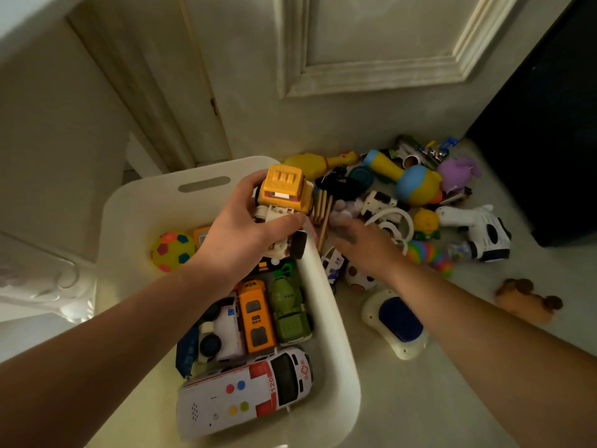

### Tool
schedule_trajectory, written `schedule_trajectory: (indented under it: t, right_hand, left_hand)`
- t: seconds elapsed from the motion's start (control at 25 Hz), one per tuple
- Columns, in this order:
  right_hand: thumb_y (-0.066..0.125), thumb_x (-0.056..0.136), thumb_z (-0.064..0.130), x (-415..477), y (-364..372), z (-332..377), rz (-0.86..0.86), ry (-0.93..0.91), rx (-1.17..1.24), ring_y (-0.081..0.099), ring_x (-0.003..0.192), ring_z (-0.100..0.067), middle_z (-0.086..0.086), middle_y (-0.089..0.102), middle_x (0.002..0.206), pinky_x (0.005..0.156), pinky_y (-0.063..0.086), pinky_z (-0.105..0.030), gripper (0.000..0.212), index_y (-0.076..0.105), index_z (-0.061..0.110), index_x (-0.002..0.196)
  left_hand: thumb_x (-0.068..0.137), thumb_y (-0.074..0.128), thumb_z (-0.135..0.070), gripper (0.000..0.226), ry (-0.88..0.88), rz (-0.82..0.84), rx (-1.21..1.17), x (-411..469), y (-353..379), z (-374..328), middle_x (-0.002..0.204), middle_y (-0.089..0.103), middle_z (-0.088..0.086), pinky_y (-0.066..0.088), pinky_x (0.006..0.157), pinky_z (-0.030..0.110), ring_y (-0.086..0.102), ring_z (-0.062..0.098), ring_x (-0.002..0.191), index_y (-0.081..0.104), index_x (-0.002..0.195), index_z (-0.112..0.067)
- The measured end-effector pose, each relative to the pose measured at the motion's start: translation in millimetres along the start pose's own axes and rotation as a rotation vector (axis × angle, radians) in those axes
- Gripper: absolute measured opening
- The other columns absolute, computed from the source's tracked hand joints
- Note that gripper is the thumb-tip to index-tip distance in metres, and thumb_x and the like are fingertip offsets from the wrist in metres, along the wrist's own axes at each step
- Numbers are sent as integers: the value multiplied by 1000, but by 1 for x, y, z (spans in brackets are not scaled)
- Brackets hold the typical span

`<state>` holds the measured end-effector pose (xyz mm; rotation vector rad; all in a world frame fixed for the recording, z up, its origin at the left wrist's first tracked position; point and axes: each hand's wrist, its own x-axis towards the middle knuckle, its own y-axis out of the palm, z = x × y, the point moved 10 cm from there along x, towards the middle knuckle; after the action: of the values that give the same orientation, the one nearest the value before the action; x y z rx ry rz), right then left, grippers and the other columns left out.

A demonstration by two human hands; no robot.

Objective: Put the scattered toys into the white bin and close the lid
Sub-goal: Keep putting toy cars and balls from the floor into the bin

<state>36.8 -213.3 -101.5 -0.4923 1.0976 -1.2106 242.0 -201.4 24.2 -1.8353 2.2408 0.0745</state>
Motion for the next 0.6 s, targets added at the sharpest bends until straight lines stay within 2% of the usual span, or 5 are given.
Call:
schedule_trajectory:
  t: [0.16,0.28,0.4,0.48,0.6]
  right_hand:
    - [38,87,65,-1,49,-7,104,79,-272,34,132,-42,-13,33,151,107,29,-48,75,13,34,150]
    - [31,80,67,-1,54,10,36,49,-228,37,132,-39,-15,39,146,110,25,-52,77,23,28,146]
    - [45,76,66,0,40,17,21,14,-4,52,116,-34,-11,54,132,99,42,-46,73,35,27,137]
    - [68,79,46,-1,15,23,27,38,237,54,111,-26,-8,52,133,91,47,-38,76,30,28,142]
    - [71,81,22,-15,-41,55,-40,-15,559,57,99,-15,1,52,124,73,49,-27,74,30,37,141]
  left_hand:
    - [77,78,-25,60,-88,-51,3,-6,-18,19,103,68,-15,54,62,16,69,1,86,48,125,-42]
    - [74,79,-30,60,-230,-38,74,-17,-27,51,102,68,-14,55,67,24,70,4,84,47,123,-45]
    - [77,77,-30,58,-385,-42,163,-34,-40,90,102,66,-9,55,73,30,68,12,88,44,124,-39]
    - [78,76,-31,55,-450,-91,259,-40,-54,108,100,64,-5,51,64,24,65,11,84,40,120,-31]
    - [76,79,-31,57,-439,-91,415,-41,-60,121,99,59,-1,48,57,22,61,9,80,35,110,-24]
